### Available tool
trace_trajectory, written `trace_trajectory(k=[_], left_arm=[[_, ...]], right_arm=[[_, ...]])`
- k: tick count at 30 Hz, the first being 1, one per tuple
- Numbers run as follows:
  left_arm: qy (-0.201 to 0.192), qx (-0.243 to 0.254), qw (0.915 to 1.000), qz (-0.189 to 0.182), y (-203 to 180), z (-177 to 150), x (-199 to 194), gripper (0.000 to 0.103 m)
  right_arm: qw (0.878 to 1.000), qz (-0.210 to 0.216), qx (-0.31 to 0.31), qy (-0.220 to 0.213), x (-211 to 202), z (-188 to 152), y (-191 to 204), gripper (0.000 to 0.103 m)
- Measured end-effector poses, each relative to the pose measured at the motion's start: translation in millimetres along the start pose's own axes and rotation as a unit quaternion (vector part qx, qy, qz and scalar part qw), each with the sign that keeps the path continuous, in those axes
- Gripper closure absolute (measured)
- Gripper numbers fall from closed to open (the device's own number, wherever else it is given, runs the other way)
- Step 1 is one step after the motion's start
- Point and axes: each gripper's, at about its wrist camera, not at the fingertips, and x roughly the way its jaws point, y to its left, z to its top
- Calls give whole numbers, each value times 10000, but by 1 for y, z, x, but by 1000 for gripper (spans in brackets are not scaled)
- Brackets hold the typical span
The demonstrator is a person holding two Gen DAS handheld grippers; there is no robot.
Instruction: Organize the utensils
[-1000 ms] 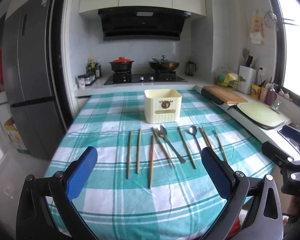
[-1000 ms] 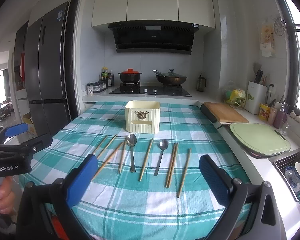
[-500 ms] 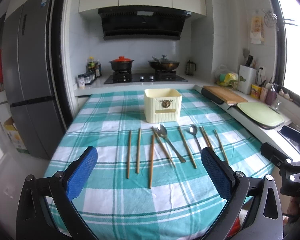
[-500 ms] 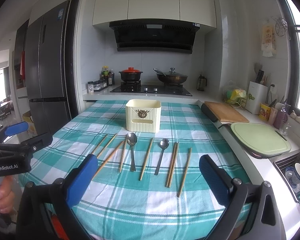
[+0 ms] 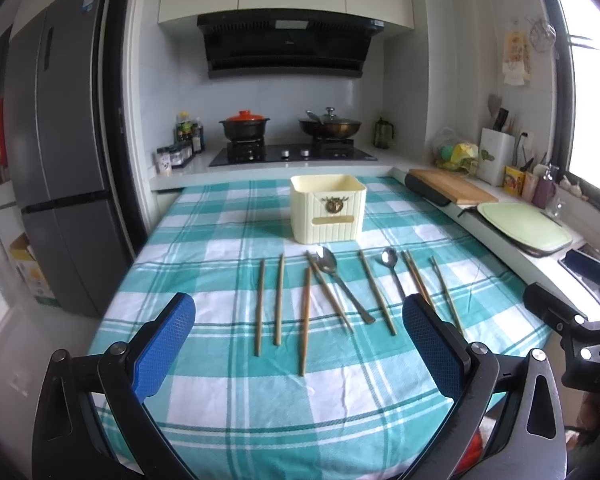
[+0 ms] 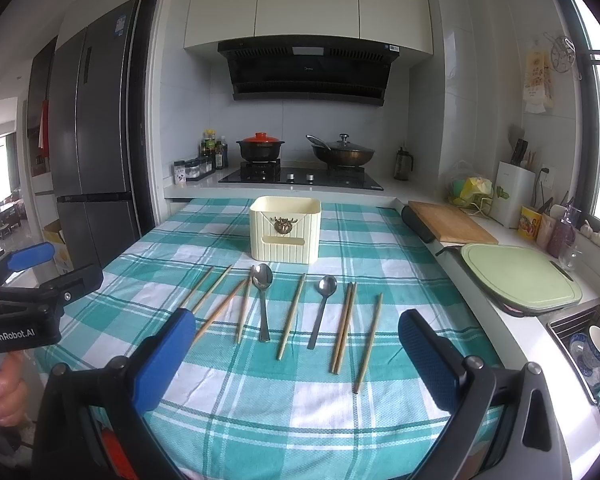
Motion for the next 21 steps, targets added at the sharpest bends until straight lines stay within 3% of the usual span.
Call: trace_trajectory(k=[21], left_arm=[[443,98,9990,24,10,-6,46,1]], right_arm=[[9987,-375,-220,259,35,-1,-13,0]])
